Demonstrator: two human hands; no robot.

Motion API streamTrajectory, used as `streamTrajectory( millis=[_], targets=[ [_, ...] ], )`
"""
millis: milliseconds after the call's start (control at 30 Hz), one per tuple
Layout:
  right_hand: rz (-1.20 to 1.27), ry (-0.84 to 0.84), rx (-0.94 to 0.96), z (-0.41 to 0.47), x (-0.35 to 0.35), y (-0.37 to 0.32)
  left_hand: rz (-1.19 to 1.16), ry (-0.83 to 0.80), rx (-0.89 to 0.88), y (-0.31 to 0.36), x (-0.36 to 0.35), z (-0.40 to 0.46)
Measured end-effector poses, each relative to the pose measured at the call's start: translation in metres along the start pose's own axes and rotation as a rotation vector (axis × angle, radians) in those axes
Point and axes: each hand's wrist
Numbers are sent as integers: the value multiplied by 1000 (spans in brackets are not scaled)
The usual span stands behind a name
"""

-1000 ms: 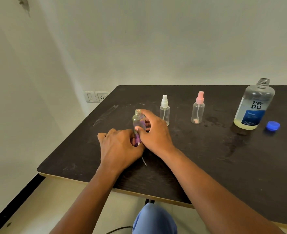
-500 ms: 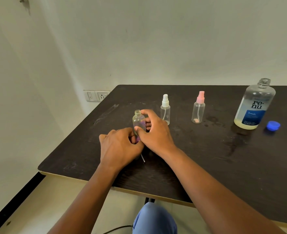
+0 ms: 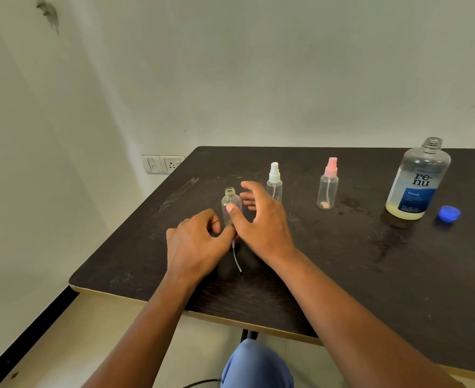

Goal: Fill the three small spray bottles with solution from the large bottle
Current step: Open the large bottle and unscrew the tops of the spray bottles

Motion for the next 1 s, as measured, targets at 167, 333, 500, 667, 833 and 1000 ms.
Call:
streamTrajectory(
  millis=[167, 333, 500, 667, 833, 1000],
  targets=[
    [-59, 94, 160, -5, 10, -7, -120, 245, -54, -1, 3, -6],
    [-60, 355, 357, -2, 26, -16, -343, 358, -117, 1, 4, -7],
    [-133, 510, 403, 5, 50, -7, -398, 409, -302, 31, 22, 14],
    [-250, 451, 353, 19, 64, 8, -208, 226, -359, 74, 30, 75],
    [-267, 310, 203, 21, 54, 19, 77, -224, -319, 96, 12, 124],
    [-272, 213, -47, 29, 51, 33, 316, -353, -286, 103, -11, 134]
  ],
)
Point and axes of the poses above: each hand's wrist, its own z-axis towards the middle knuckle, its own x-axis out of the back of the hand, y = z × x, and after that the axes turned 12 degrees about -x, right-handed
